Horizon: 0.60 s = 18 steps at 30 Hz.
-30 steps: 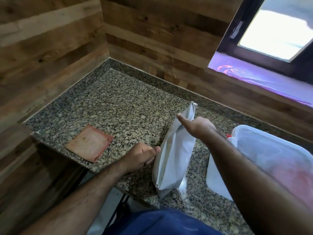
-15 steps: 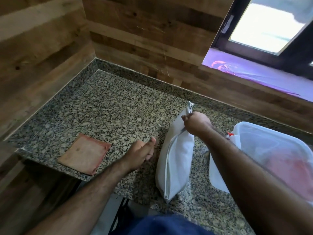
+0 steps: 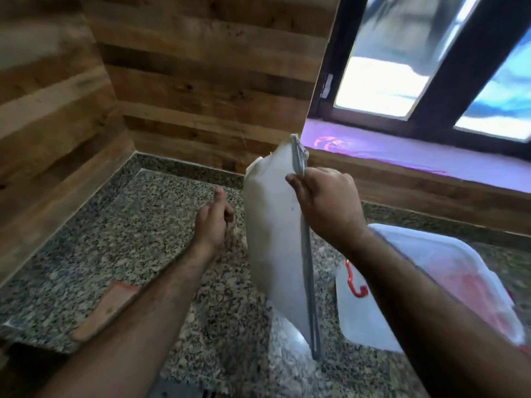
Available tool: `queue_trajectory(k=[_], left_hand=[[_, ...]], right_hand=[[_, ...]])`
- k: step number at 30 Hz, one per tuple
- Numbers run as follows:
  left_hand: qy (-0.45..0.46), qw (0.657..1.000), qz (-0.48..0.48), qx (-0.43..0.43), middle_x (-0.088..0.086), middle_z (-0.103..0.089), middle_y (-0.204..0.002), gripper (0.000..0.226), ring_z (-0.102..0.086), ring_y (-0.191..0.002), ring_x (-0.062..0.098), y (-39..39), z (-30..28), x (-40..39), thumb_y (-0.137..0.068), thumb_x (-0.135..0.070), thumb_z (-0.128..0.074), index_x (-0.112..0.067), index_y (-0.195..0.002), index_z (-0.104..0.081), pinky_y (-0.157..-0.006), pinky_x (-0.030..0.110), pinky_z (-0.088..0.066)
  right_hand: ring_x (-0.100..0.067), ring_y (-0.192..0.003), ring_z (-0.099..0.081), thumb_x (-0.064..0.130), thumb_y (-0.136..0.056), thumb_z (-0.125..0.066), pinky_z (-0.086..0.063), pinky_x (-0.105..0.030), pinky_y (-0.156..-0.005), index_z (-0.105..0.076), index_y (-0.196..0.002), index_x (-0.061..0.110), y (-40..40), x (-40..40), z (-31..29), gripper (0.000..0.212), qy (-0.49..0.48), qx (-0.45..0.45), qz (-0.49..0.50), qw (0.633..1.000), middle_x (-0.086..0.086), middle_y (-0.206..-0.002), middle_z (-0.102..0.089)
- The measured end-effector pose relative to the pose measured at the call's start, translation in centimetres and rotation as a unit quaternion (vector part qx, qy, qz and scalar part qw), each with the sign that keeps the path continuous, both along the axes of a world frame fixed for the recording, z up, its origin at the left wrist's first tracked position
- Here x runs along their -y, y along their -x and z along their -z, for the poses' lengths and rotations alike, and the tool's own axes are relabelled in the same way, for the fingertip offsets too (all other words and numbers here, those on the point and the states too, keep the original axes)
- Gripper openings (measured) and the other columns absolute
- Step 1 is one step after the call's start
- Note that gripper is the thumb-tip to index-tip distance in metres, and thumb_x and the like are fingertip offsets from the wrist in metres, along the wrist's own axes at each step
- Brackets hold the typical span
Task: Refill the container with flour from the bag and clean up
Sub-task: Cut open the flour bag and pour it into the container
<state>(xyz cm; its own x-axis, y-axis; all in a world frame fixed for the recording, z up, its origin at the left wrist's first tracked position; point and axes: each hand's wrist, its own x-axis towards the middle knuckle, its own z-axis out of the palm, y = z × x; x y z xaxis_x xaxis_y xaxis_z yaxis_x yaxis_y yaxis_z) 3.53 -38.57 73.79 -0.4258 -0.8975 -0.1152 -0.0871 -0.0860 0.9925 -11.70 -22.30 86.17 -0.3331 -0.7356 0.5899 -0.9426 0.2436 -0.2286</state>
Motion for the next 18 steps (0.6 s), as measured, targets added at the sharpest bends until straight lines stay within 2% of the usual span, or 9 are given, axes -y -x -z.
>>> queue_trajectory(k=[3,5,6,8,10,12,14,16,18], left_hand=[[-0.047,0.999,-0.017,-0.003,0.005,-0.063,-0.082,0.065,-0.051,-0.060,0.017,2.1,-3.3,3.6,-0.102,-0.074,-0.048,-0.012,-0.100,-0.068,-0.054,0.028,-0.039],[-0.123,0.991,0.053,-0.026,0.007,-0.069,-0.090,0.082,-0.055,-0.068,0.019,2.8,-6.3,5.1,-0.092,-0.089,-0.044,-0.013,-0.106,-0.073,-0.061,0.032,-0.041],[-0.150,0.984,0.091,-0.045,0.008,-0.075,-0.100,0.091,-0.062,-0.078,0.022,3.1,-7.9,5.3,-0.087,-0.095,-0.041,-0.015,-0.111,-0.076,-0.071,0.036,-0.046],[-0.171,0.973,0.128,-0.087,0.007,-0.079,-0.125,0.092,-0.073,-0.111,0.027,3.2,-10.4,5.0,-0.090,-0.094,-0.035,-0.022,-0.125,-0.080,-0.101,0.045,-0.054],[-0.174,0.969,0.138,-0.112,0.009,-0.077,-0.133,0.086,-0.071,-0.125,0.032,3.1,-12.0,4.6,-0.093,-0.090,-0.037,-0.025,-0.132,-0.078,-0.114,0.053,-0.051],[-0.155,0.970,0.139,-0.129,0.013,-0.073,-0.139,0.078,-0.069,-0.126,0.035,2.7,-12.7,4.5,-0.095,-0.081,-0.050,-0.020,-0.138,-0.074,-0.111,0.051,-0.050],[-0.150,0.970,0.118,-0.153,0.018,-0.070,-0.129,0.071,-0.064,-0.112,0.040,1.7,-12.9,4.6,-0.092,-0.064,-0.069,-0.008,-0.135,-0.072,-0.094,0.049,-0.047],[-0.145,0.970,0.102,-0.165,0.017,-0.056,-0.105,0.057,-0.045,-0.095,0.039,1.0,-12.8,4.9,-0.083,-0.053,-0.081,-0.008,-0.117,-0.072,-0.073,0.048,-0.025],[-0.143,0.962,0.118,-0.199,0.008,-0.041,-0.091,0.044,-0.029,-0.080,0.031,0.3,-13.3,4.2,-0.075,-0.047,-0.086,-0.014,-0.099,-0.068,-0.079,0.053,-0.006]], right_hand=[[-0.028,-0.059,-0.044,0.046,-0.105,-0.049,-0.031,-0.037,-0.068,-0.035,-0.068,0.026,1.1,1.0,-4.1,0.045,0.043,-0.068,-0.051,0.995,0.010,-0.065,-0.038],[-0.033,-0.062,-0.054,0.046,-0.105,-0.049,-0.031,-0.037,-0.068,-0.036,-0.069,0.026,1.8,1.9,-6.5,0.043,0.055,-0.108,-0.074,0.990,0.007,-0.064,-0.044],[-0.035,-0.064,-0.058,0.046,-0.106,-0.049,-0.031,-0.037,-0.067,-0.036,-0.070,0.027,2.0,2.2,-7.6,0.042,0.060,-0.123,-0.085,0.987,0.005,-0.065,-0.048],[-0.035,-0.068,-0.060,0.046,-0.106,-0.050,-0.031,-0.037,-0.067,-0.037,-0.072,0.029,2.3,2.3,-9.3,0.041,0.071,-0.137,-0.107,0.982,0.005,-0.067,-0.050],[-0.034,-0.071,-0.060,0.048,-0.105,-0.050,-0.033,-0.038,-0.068,-0.037,-0.073,0.030,2.2,1.7,-10.5,0.039,0.086,-0.156,-0.128,0.976,0.003,-0.067,-0.056],[-0.033,-0.072,-0.060,0.049,-0.106,-0.052,-0.036,-0.039,-0.070,-0.037,-0.075,0.031,2.1,0.8,-11.5,0.038,0.097,-0.177,-0.148,0.968,0.001,-0.069,-0.062],[-0.031,-0.072,-0.059,0.048,-0.107,-0.054,-0.040,-0.041,-0.070,-0.045,-0.073,0.028,2.4,-0.2,-12.3,0.040,0.108,-0.190,-0.155,0.963,0.002,-0.070,-0.062],[-0.031,-0.069,-0.058,0.045,-0.107,-0.056,-0.040,-0.042,-0.070,-0.049,-0.072,0.023,2.8,-1.4,-13.0,0.042,0.127,-0.197,-0.157,0.959,0.004,-0.069,-0.058],[-0.031,-0.068,-0.058,0.044,-0.108,-0.056,-0.040,-0.041,-0.069,-0.047,-0.072,0.023,3.3,-2.9,-13.5,0.042,0.145,-0.199,-0.166,0.955,0.005,-0.068,-0.054]])
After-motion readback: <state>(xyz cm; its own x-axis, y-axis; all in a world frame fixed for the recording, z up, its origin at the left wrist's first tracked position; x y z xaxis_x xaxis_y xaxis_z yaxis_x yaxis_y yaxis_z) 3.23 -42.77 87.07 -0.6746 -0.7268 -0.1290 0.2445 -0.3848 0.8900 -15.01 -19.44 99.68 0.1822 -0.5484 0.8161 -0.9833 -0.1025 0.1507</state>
